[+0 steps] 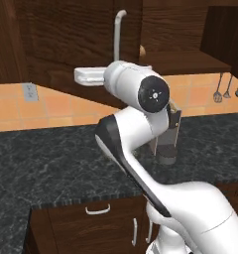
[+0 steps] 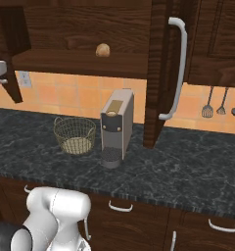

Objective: Open the cabinet, pick up the bread from the cabinet and place it in the basket. Then move the basket to the dining counter.

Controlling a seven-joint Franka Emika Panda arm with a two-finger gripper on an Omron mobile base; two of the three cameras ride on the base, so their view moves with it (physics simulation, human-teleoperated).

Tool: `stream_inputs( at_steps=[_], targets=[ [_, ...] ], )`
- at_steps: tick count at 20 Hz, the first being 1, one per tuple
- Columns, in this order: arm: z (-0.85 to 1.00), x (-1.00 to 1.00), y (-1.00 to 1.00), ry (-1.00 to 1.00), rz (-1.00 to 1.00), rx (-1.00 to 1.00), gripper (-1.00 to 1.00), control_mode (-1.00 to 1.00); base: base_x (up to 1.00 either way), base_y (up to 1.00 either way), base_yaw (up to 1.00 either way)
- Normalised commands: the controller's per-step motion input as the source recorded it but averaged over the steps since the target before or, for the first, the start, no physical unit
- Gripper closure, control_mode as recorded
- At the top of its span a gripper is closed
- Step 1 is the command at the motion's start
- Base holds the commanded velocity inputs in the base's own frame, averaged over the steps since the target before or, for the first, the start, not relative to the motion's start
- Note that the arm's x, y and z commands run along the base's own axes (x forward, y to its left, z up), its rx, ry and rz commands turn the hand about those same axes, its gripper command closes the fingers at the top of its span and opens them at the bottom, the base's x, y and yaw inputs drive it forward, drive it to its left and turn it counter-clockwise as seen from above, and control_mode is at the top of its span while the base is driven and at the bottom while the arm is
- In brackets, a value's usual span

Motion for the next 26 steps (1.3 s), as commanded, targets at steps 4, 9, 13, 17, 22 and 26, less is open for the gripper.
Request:
stream_inputs(
  at_steps=[4, 9, 13, 17, 22, 26],
  targets=[
    [-0.11, -0.59, 0.97, 0.04, 0.0, 0.13, 1.0, -1.0, 0.0, 0.0, 0.0],
    [-0.29, -0.11, 1.0, 0.03, 0.06, 0.12, 1.0, -1.0, 0.0, 0.0, 0.0],
    [-0.32, -0.02, 1.0, 0.0, 0.08, 0.11, 1.0, -1.0, 0.0, 0.0, 0.0],
    [-0.59, 0.0, 1.0, 0.0, 0.1, 0.1, 1.0, -1.0, 0.0, 0.0, 0.0],
    [-0.13, -0.42, 0.34, -0.05, 0.05, 0.1, 1.0, -1.0, 0.0, 0.0, 0.0],
    [0.18, -1.0, -0.14, -0.15, 0.0, 0.08, 1.0, -1.0, 0.0, 0.0, 0.0]
  ],
)
